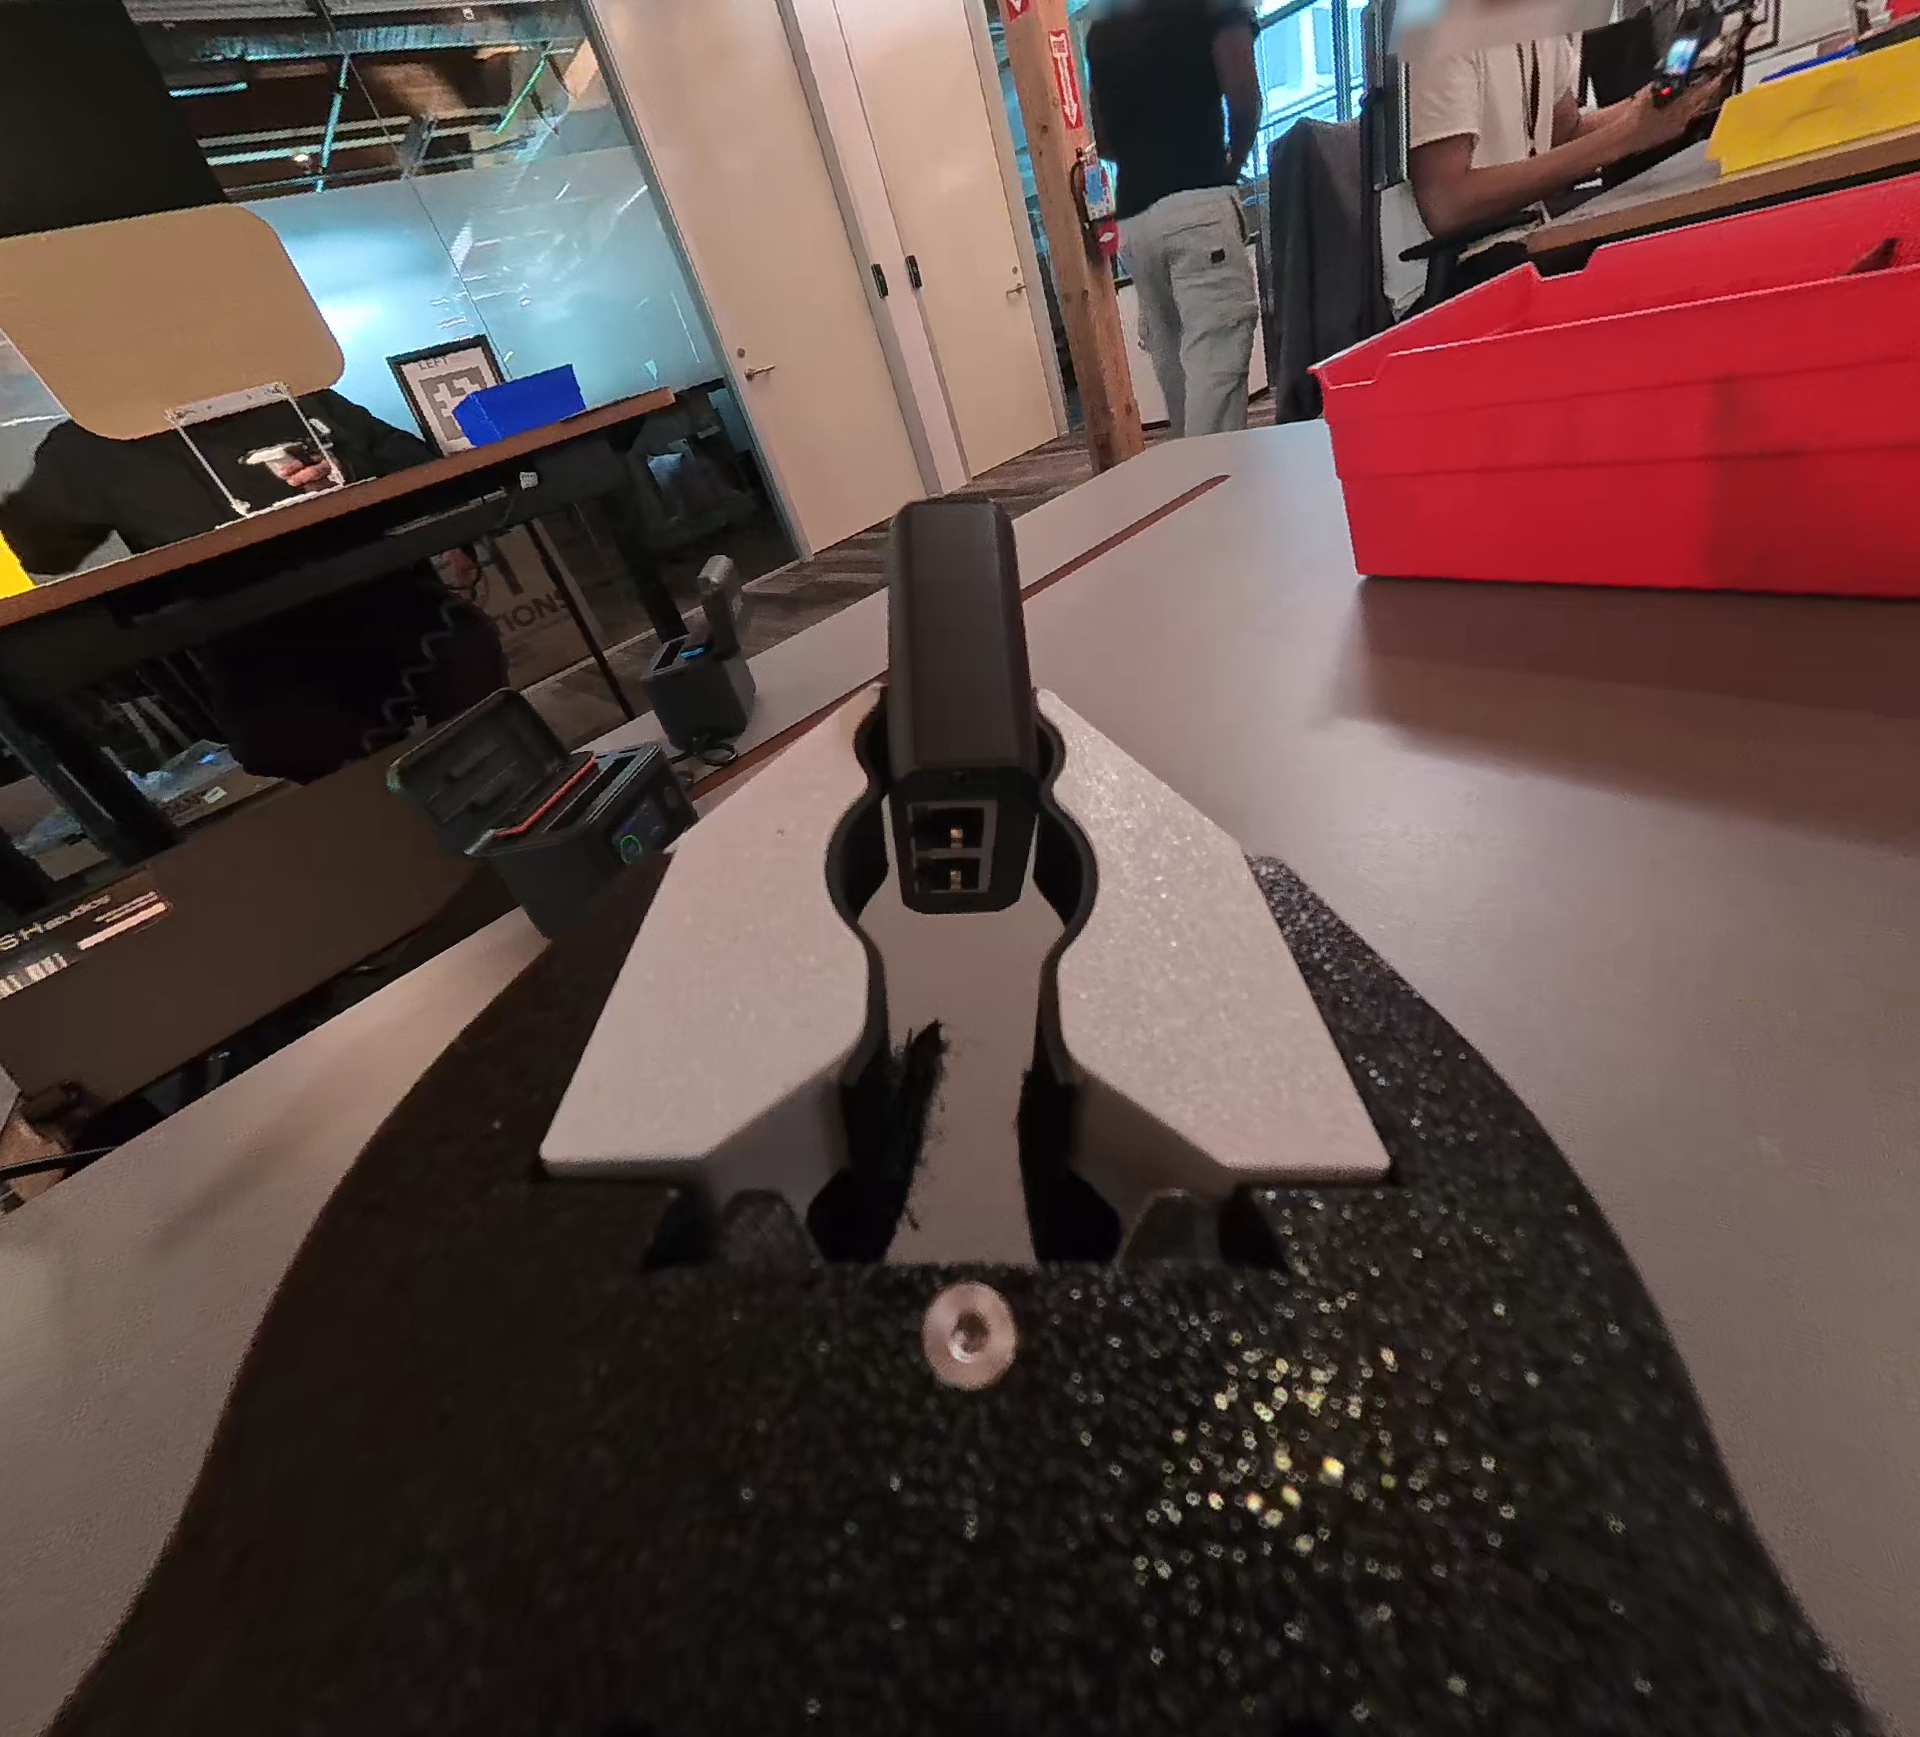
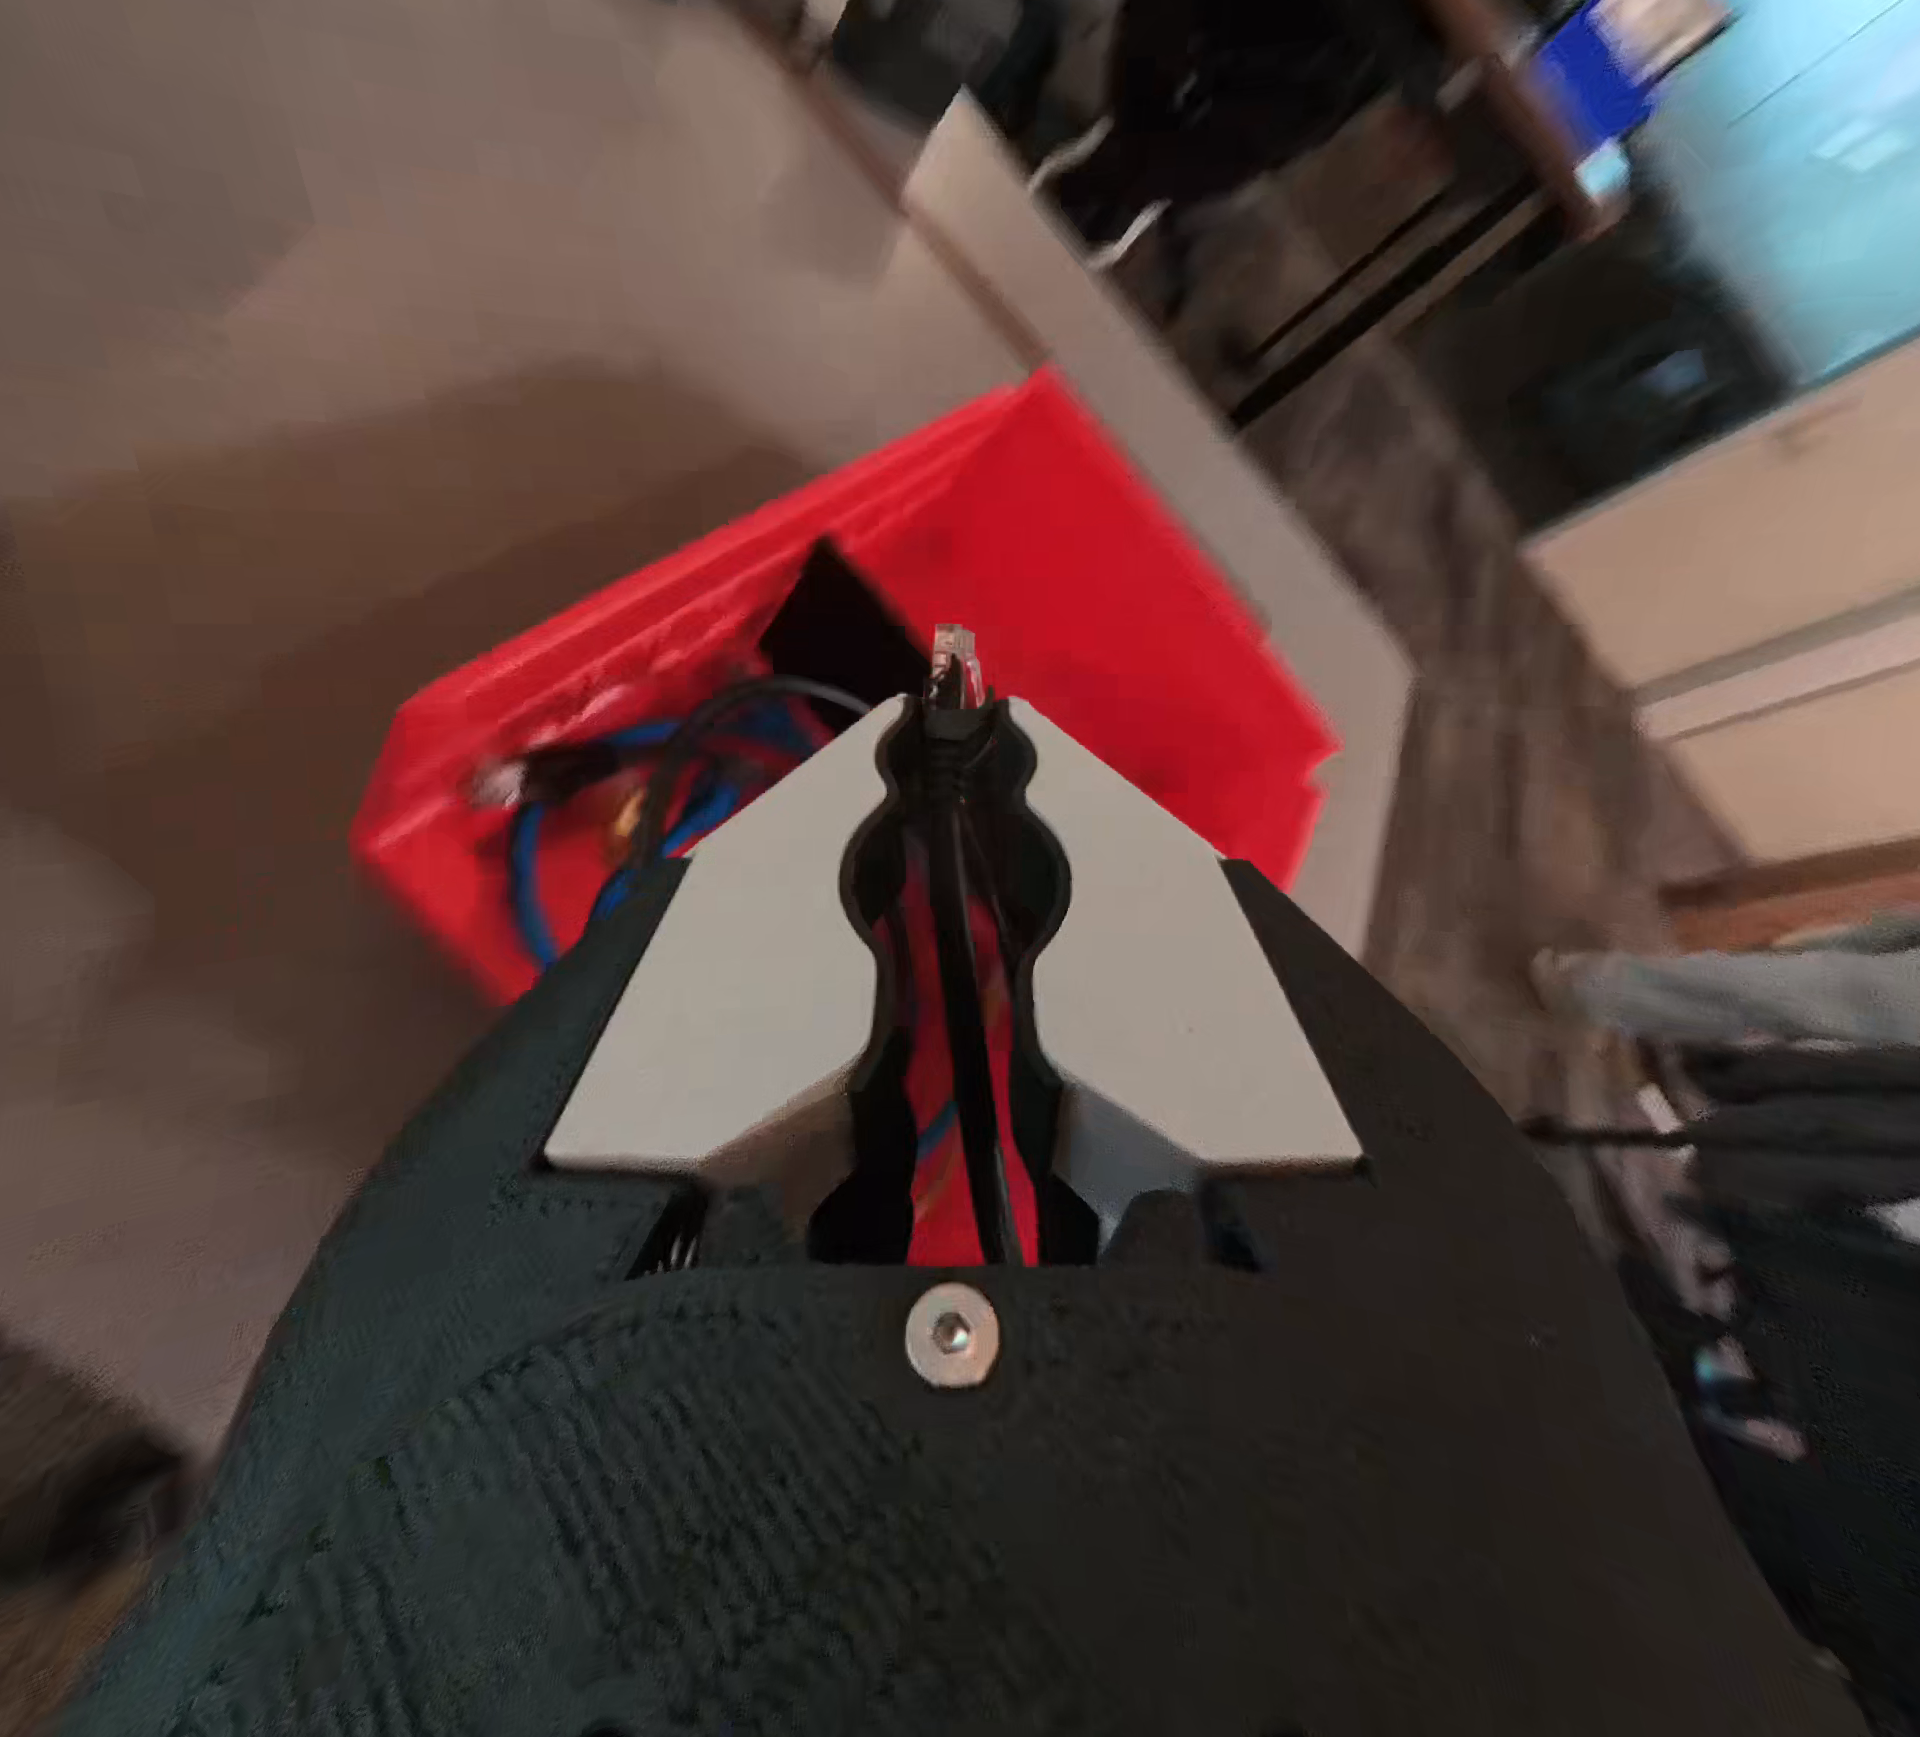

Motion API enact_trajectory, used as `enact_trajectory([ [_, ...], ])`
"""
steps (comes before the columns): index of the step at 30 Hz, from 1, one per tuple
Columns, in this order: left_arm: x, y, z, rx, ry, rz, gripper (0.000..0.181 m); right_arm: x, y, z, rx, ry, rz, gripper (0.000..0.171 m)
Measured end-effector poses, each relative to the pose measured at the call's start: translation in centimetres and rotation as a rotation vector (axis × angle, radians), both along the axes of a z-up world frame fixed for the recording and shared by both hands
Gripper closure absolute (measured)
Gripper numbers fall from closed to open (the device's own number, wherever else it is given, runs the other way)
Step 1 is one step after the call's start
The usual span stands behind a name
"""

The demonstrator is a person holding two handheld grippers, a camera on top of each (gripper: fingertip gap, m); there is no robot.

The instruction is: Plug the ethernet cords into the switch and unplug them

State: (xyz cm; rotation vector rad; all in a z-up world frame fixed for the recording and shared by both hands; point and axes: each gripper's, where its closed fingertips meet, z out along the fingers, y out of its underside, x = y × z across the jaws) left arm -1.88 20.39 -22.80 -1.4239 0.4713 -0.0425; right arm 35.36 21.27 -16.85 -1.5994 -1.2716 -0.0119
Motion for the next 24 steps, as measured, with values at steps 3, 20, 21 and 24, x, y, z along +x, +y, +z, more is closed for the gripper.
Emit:
enact_trajectory([
  [3,0.5,0.0,-0.2,-0.005,0.026,-0.011,0.16,0.4,-0.3,-5.0,-0.203,-0.109,-0.035,0.158],
  [20,3.3,-1.1,0.6,0.092,0.18,-0.082,0.16,-1.7,1.7,4.6,-0.329,0.554,-0.197,0.031],
  [21,3.7,-1.4,1.0,0.119,0.18,-0.099,0.16,-3.9,0.5,6.1,-0.308,0.602,-0.116,0.03],
  [24,5.2,-2.8,2.2,0.205,0.189,-0.16,0.16,-12.9,-4.5,7.1,-0.379,0.676,0.181,0.035],
])
